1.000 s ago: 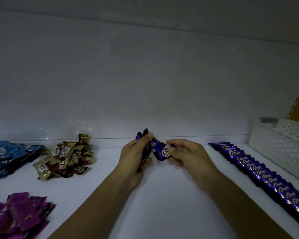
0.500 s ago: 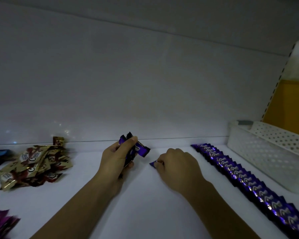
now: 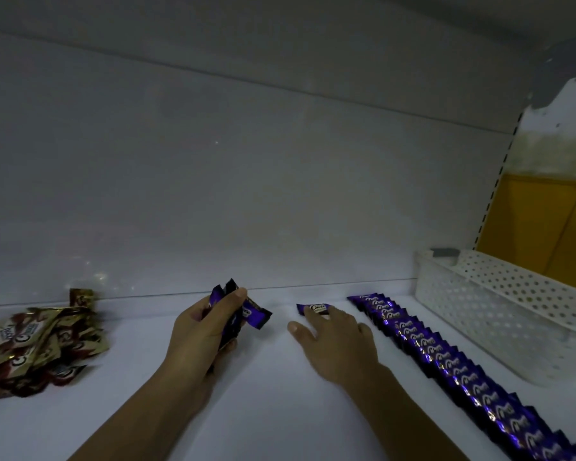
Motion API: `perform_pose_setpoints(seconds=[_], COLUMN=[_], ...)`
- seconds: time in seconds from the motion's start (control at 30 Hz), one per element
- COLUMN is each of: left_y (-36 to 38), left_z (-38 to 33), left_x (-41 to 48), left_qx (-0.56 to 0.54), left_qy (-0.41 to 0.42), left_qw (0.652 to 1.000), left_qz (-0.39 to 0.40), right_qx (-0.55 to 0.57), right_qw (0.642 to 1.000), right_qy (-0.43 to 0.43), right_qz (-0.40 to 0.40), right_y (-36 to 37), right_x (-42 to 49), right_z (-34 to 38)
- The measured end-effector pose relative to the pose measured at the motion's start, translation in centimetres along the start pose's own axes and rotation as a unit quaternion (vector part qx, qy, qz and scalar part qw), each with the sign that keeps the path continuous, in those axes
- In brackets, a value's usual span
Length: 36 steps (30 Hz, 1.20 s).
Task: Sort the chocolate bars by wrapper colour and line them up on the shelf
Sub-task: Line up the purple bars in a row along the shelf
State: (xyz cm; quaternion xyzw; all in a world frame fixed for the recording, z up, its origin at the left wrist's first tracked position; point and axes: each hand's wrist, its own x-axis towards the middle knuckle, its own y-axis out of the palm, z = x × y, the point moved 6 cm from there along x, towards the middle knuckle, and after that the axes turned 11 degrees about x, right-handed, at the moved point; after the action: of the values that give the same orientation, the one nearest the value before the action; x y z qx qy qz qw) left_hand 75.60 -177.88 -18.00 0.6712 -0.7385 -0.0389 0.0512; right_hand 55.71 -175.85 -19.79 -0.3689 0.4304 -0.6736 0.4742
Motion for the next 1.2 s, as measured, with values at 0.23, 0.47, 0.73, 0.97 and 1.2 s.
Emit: perform_pose_setpoints(seconds=[0.23, 0.47, 0.73, 0.97, 1.2], left_y=[0.8, 1.4, 2.2, 2.0, 2.1], left_z=[-0.3, -0.6, -0.4, -0.4, -0.6], left_x=[-0.5, -0.4, -0.9, -1.3, -1.5], left_qx=[0.034, 0.021, 0.016, 0.004, -0.037], left_qy=[0.023, 0.015, -0.015, -0.035, -0.046], left_qw=[0.999, 1.000, 1.000, 0.999, 0.998], left_qz=[0.012, 0.015, 0.011, 0.006, 0.008], right_qx=[-0.004, 0.012, 0.024, 0.210, 0.588], right_qw=[1.000, 0.998, 0.999, 0.970, 0.790], right_qy=[0.018, -0.001, 0.024, -0.021, -0.156], right_qz=[0.000, -0.058, -0.037, -0.121, 0.080], right_y=[-0.1, -0.8, -0.6, -2.8, -4.2], right_x=[1.7, 1.1, 1.4, 0.2, -2.7], right_z=[-0.6, -0.6, -1.1, -0.4, 5.9])
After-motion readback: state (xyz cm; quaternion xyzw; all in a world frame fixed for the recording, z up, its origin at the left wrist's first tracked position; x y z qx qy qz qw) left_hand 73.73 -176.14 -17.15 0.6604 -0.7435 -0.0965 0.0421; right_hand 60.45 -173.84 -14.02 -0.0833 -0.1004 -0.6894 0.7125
